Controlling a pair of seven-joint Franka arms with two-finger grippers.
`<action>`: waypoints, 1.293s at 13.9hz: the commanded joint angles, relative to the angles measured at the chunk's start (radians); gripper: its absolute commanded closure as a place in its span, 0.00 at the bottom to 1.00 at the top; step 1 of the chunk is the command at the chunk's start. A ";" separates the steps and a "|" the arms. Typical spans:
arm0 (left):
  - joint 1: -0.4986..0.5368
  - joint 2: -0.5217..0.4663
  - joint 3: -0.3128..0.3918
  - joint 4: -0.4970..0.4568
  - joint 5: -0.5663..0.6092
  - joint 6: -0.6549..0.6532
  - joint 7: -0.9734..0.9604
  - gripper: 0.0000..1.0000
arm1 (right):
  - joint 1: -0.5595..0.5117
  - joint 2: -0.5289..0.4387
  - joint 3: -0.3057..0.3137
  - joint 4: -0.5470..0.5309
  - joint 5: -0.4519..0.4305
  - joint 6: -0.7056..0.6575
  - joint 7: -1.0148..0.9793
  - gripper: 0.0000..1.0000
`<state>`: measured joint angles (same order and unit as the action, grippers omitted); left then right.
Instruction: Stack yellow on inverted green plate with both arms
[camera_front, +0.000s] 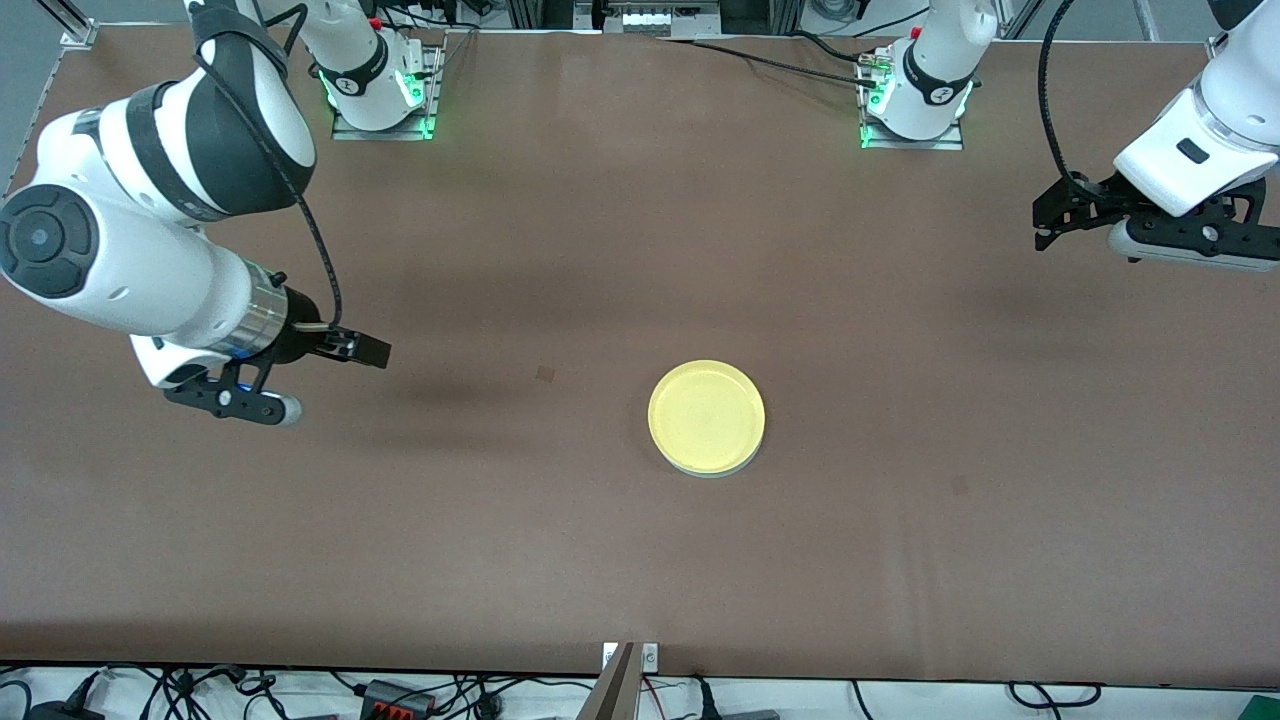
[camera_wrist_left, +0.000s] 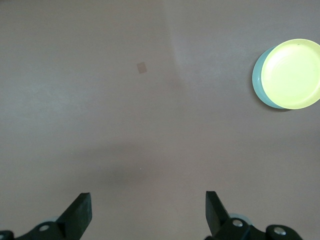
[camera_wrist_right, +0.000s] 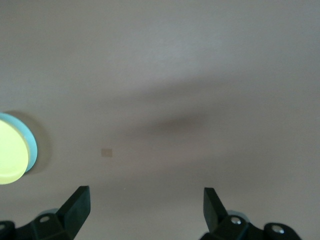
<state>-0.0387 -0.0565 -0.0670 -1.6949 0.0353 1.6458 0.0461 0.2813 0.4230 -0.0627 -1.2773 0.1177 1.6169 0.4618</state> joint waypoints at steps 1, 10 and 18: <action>0.006 0.007 0.001 0.017 -0.017 -0.006 -0.005 0.00 | -0.082 -0.050 0.006 -0.034 -0.015 0.005 -0.047 0.00; 0.006 0.007 0.000 0.018 -0.017 -0.007 -0.003 0.00 | -0.310 -0.184 0.007 -0.054 -0.092 -0.018 -0.525 0.00; 0.005 0.007 -0.002 0.018 -0.017 -0.009 -0.005 0.00 | -0.303 -0.329 0.012 -0.258 -0.099 0.003 -0.505 0.00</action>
<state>-0.0358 -0.0564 -0.0665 -1.6949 0.0330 1.6457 0.0455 -0.0225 0.2027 -0.0556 -1.3852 0.0350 1.5793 -0.0499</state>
